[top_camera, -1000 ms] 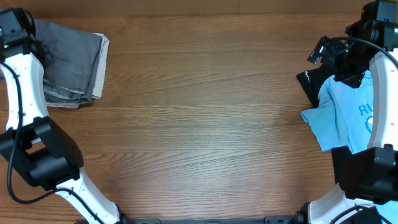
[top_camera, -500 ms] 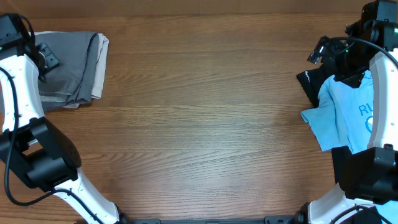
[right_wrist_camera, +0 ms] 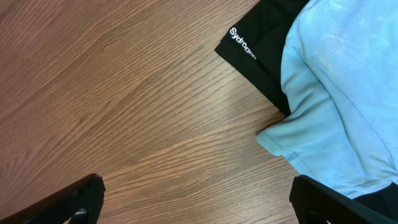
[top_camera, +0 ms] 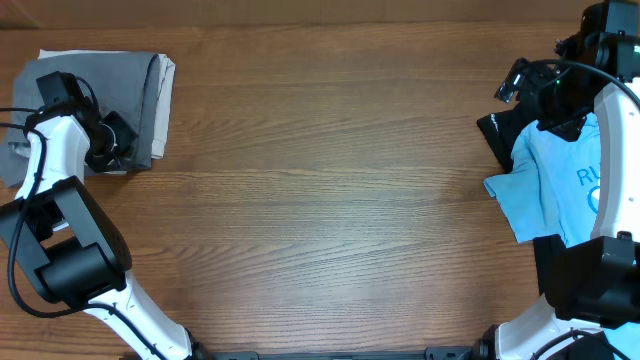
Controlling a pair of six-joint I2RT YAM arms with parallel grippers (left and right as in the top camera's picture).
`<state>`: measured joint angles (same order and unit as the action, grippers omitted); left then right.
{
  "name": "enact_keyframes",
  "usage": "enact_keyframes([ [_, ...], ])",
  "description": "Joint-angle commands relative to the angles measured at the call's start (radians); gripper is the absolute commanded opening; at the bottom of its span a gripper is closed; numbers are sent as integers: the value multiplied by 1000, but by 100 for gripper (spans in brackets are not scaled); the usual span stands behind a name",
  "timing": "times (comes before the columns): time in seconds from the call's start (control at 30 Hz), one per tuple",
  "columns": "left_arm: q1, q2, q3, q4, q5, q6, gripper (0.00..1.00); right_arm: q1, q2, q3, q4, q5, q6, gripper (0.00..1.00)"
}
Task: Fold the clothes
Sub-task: 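Place the grey shorts on top of the beige garment with the left gripper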
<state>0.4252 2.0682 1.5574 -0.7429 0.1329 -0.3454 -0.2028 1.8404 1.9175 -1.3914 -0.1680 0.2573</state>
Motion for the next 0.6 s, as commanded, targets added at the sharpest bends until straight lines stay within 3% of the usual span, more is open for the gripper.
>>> enact_keyframes([
  [0.0, -7, -51, 45, -28, 191, 18, 4, -2, 1, 8, 2, 3, -3, 100],
  [0.07, -16, -105, 111, -71, 270, 28, 4, -2, 1, 8, 2, 3, -3, 100],
  [0.2, -88, -280, 188, -132, 286, 27, 4, -2, 1, 8, 2, 3, -3, 100],
  [0.37, -248, -467, 188, -131, 215, 27, 25, -2, 1, 8, 2, 3, -3, 100],
  [0.4, -291, -491, 188, -132, 180, 27, 44, -2, 1, 8, 2, 3, -3, 100],
  [0.43, -313, -499, 188, -134, 165, 27, 56, -2, 1, 8, 2, 3, -3, 100],
  [0.47, -346, -507, 188, -139, 148, 27, 81, -2, 1, 8, 2, 3, -3, 100],
  [0.5, -358, -507, 188, -141, 146, 28, 100, -2, 1, 8, 2, 3, -3, 100],
  [0.57, -399, -502, 188, -153, 146, 27, 100, -2, 1, 8, 2, 3, -3, 100],
])
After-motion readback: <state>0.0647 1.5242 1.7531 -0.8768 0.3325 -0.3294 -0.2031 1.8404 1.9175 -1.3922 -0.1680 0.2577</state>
